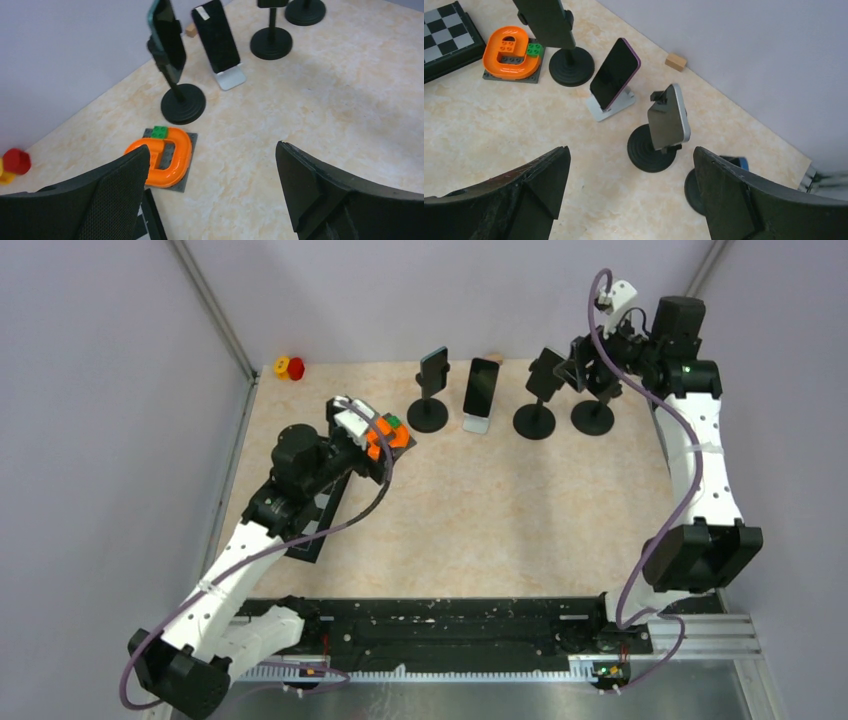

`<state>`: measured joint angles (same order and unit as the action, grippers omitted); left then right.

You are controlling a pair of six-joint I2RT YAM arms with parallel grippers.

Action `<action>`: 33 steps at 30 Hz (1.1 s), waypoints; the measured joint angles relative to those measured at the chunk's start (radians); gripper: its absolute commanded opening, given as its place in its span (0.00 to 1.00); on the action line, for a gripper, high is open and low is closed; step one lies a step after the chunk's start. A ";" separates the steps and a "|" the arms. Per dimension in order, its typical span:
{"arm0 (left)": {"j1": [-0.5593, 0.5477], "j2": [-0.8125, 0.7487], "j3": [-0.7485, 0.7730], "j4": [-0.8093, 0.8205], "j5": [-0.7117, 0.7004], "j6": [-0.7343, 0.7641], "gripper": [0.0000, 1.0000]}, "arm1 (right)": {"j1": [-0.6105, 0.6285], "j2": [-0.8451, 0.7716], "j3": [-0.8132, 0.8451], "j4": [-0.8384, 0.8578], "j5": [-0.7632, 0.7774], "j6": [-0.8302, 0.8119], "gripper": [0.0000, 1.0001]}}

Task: Place the phone on the phone stand
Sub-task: Reset both arms

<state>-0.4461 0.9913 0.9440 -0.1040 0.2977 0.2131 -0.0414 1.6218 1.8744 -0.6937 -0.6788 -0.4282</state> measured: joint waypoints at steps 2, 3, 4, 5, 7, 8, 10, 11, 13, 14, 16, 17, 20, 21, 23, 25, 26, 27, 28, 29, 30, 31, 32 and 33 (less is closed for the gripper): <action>0.018 -0.037 -0.013 0.000 -0.058 -0.023 0.99 | 0.000 -0.081 -0.124 0.048 0.027 0.034 0.95; 0.026 -0.056 -0.021 0.000 -0.092 -0.034 0.99 | 0.000 -0.108 -0.164 0.063 0.035 0.044 0.95; 0.032 -0.072 -0.028 0.000 -0.120 -0.041 0.99 | 0.000 -0.156 -0.245 0.105 0.055 0.068 0.95; 0.040 -0.093 -0.039 -0.001 -0.163 -0.053 0.99 | 0.000 -0.201 -0.319 0.135 0.072 0.089 0.95; 0.049 -0.125 -0.053 -0.004 -0.231 -0.065 0.99 | 0.000 -0.280 -0.438 0.167 0.102 0.130 0.95; 0.059 -0.136 -0.058 -0.008 -0.260 -0.069 0.99 | 0.000 -0.322 -0.496 0.187 0.117 0.153 0.95; 0.075 -0.160 -0.064 -0.025 -0.325 -0.077 0.99 | 0.000 -0.395 -0.586 0.216 0.142 0.193 0.95; 0.083 -0.170 -0.068 -0.034 -0.353 -0.080 0.99 | 0.000 -0.431 -0.623 0.225 0.154 0.213 0.96; 0.096 -0.187 -0.076 -0.047 -0.399 -0.084 0.99 | 0.000 -0.497 -0.682 0.248 0.175 0.246 0.96; 0.102 -0.195 -0.083 -0.051 -0.418 -0.085 0.99 | 0.000 -0.532 -0.710 0.257 0.186 0.263 0.96; 0.114 -0.211 -0.099 -0.064 -0.452 -0.091 0.99 | 0.000 -0.589 -0.750 0.266 0.205 0.286 0.96; 0.120 -0.218 -0.108 -0.071 -0.466 -0.097 0.99 | 0.000 -0.618 -0.770 0.266 0.213 0.299 0.96; 0.131 -0.237 -0.137 -0.077 -0.503 -0.117 0.99 | 0.000 -0.686 -0.828 0.277 0.253 0.320 0.96; 0.134 -0.245 -0.149 -0.076 -0.518 -0.126 0.99 | 0.000 -0.701 -0.846 0.279 0.266 0.324 0.96; 0.143 -0.261 -0.176 -0.075 -0.542 -0.142 0.99 | 0.000 -0.739 -0.900 0.282 0.299 0.333 0.96; 0.150 -0.285 -0.206 -0.072 -0.556 -0.153 0.99 | 0.000 -0.774 -0.948 0.279 0.325 0.338 0.97; 0.153 -0.302 -0.224 -0.069 -0.558 -0.157 0.99 | 0.000 -0.797 -0.978 0.277 0.342 0.340 0.97; 0.155 -0.326 -0.243 -0.068 -0.558 -0.159 0.99 | 0.000 -0.822 -1.003 0.273 0.354 0.341 0.98; 0.157 -0.349 -0.260 -0.067 -0.558 -0.160 0.99 | 0.000 -0.849 -1.026 0.271 0.366 0.343 0.99; 0.157 -0.376 -0.278 -0.058 -0.557 -0.160 0.99 | 0.000 -0.879 -1.049 0.272 0.375 0.343 0.99; 0.157 -0.399 -0.294 -0.053 -0.557 -0.161 0.99 | 0.000 -0.922 -1.077 0.271 0.388 0.343 0.99; 0.158 -0.418 -0.308 -0.050 -0.557 -0.161 0.99 | 0.000 -0.959 -1.098 0.273 0.396 0.343 0.99; 0.158 -0.432 -0.314 -0.050 -0.557 -0.161 0.99 | 0.000 -1.000 -1.120 0.276 0.404 0.343 0.99; 0.158 -0.439 -0.317 -0.047 -0.556 -0.160 0.99 | 0.000 -1.028 -1.136 0.279 0.409 0.343 0.99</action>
<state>-0.2882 0.5518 0.6273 -0.1513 -0.2584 0.0532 -0.0418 0.5934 0.7387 -0.4149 -0.2695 -0.0856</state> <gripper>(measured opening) 0.986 0.985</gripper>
